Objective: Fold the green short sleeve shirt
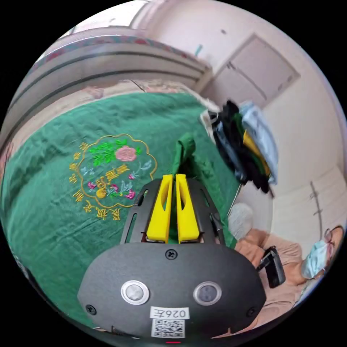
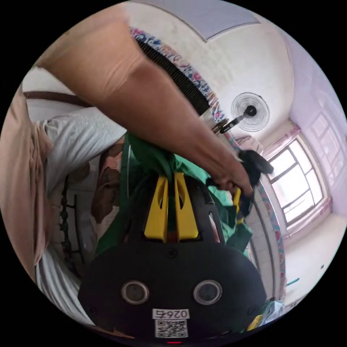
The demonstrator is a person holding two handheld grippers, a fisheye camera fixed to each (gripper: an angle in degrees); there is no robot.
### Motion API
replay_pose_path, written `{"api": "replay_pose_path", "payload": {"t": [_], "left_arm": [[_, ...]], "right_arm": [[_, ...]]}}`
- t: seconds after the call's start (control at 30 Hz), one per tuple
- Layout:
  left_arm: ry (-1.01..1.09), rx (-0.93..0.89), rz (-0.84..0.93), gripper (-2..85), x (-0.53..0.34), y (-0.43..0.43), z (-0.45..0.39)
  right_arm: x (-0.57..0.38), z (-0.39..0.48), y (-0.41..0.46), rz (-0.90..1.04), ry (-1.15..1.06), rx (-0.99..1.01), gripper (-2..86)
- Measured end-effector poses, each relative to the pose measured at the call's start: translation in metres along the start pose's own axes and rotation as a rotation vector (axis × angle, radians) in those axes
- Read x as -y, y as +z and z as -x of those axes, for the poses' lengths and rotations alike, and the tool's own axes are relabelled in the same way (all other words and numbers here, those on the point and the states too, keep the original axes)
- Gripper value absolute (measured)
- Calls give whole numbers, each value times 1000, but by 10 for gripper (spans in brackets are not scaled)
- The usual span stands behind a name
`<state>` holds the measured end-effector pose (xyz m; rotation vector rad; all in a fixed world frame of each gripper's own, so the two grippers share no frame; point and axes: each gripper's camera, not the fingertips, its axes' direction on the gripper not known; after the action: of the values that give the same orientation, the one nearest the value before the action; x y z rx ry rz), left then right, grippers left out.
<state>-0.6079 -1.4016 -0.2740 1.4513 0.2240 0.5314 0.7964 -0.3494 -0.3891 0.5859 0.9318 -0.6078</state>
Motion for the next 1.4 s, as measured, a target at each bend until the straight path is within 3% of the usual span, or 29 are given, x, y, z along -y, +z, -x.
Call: {"api": "replay_pose_path", "payload": {"t": [0.17, 0.27, 0.3, 0.4, 0.53, 0.6, 0.67, 0.87, 0.97, 1.03, 1.13, 1.23, 1.3, 1.37, 1.4], "left_arm": [[-184, -177, -303, -3, -148, -133, 57], [-214, -211, -430, -4, -250, -191, 69], [-210, -245, -451, -5, -286, -206, 70], [-161, -357, -488, -7, -361, -234, 63], [-99, -451, -514, -7, -422, -261, 41], [-79, -472, -518, -7, -450, -284, 24], [-82, -470, -540, -6, -468, -310, 13], [-40, -425, -924, -5, -583, -486, -17], [-120, -293, -995, -5, -642, -542, -5], [-210, -274, -954, -5, -665, -542, 15], [-442, -256, -909, -6, -719, -513, 66], [-650, -357, -903, -8, -799, -470, 123], [-838, -588, -972, -8, -854, -439, 152], [-831, -662, -986, -8, -864, -440, 152], [-793, -611, -962, -8, -863, -453, 146]], "right_arm": [[-70, -83, -65, -112, 266, 188, -9], [-156, -145, -92, -200, 704, 96, 0], [-200, -166, -93, -199, 939, 51, 12], [-285, -178, -72, -107, 1288, 24, 67], [-297, -163, -26, 66, 1322, 37, 99], [-272, -146, 25, 216, 1241, 82, 16], [-253, -137, 53, 286, 1172, 194, -4], [-185, -194, -79, -117, 1093, 57, -12], [-138, -227, -115, -128, 979, -132, -4], [-122, -248, -93, -33, 976, -121, 13], [-128, -242, -56, 78, 1146, -97, 41], [-127, -173, -34, 63, 1129, -1, 49], [-119, -103, -1, 86, 1096, 157, 63], [-109, -53, 29, 83, 1089, 302, 93], [-100, -23, 49, 71, 1105, 384, 119]]}}
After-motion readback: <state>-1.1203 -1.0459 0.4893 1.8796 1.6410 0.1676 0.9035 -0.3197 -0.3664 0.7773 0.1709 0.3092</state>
